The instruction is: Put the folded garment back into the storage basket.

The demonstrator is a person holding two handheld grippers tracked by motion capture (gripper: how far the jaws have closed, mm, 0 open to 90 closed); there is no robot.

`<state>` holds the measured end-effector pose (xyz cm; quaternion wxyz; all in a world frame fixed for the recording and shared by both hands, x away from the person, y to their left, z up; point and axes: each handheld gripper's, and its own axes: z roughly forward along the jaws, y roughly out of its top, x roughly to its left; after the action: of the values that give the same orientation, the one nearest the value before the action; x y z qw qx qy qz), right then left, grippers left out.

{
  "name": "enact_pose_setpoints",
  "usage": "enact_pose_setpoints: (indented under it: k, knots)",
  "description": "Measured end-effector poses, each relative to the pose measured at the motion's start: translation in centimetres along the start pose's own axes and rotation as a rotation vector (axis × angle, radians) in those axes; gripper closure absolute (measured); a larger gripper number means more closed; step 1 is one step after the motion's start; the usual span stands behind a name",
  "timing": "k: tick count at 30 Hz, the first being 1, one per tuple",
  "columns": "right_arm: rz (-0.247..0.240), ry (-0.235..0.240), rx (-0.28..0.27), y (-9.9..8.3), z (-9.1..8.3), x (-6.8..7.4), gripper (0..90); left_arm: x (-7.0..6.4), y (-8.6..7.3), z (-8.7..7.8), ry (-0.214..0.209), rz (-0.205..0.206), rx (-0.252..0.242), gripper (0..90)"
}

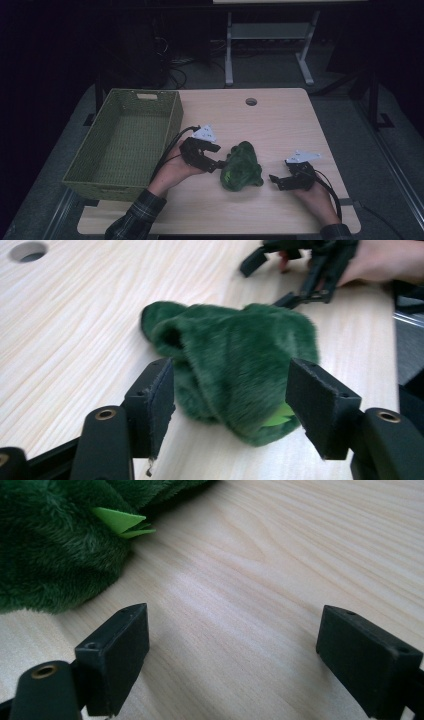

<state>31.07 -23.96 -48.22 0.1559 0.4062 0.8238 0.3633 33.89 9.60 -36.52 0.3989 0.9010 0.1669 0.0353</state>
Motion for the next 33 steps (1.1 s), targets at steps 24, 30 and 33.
enact_pose_setpoints:
  k: [24,30,33]
  knots:
    - [0.002,-0.004,-0.002,0.0,0.0,0.0,14.1,-0.2,-1.4,8.1,-0.081,0.119,0.264,19.1]
    - [0.002,-0.004,-0.002,0.0,0.0,0.0,14.2,-0.4,-2.1,9.2,-0.069,0.115,0.281,15.5]
    - [0.002,-0.004,-0.001,0.0,0.0,0.0,14.2,-0.4,-2.2,9.7,-0.056,0.137,0.301,15.3]
